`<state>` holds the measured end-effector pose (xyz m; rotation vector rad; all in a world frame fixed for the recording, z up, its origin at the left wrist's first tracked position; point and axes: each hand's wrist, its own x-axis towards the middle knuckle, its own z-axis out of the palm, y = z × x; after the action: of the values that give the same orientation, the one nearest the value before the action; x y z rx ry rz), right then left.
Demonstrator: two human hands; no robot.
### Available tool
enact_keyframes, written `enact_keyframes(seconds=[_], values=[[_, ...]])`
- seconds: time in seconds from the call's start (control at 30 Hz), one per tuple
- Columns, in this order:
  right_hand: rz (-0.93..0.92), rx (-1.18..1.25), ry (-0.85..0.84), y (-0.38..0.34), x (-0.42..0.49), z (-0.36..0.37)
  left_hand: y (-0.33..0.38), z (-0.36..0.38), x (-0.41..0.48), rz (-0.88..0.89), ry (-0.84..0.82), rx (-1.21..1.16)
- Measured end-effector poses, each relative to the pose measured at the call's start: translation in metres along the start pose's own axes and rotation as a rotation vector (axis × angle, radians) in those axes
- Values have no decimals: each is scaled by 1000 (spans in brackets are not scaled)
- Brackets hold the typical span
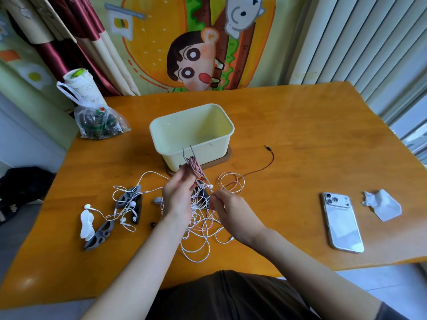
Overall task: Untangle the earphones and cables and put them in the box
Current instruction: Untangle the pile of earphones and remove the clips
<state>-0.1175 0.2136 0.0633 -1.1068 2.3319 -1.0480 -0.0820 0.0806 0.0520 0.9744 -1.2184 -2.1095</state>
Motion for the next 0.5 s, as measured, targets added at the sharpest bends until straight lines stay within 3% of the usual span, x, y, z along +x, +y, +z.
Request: enact_keyframes(seconds=[0.07, 0.2, 0.5], values=[[32, 60, -43, -3, 0, -2, -3, -2, 1, 136, 46, 216], [38, 75, -126, -4, -3, -10, -7, -13, 9, 581, 12, 814], [48, -291, -121, 23, 6, -61, 1, -44, 14, 542, -161, 1114]])
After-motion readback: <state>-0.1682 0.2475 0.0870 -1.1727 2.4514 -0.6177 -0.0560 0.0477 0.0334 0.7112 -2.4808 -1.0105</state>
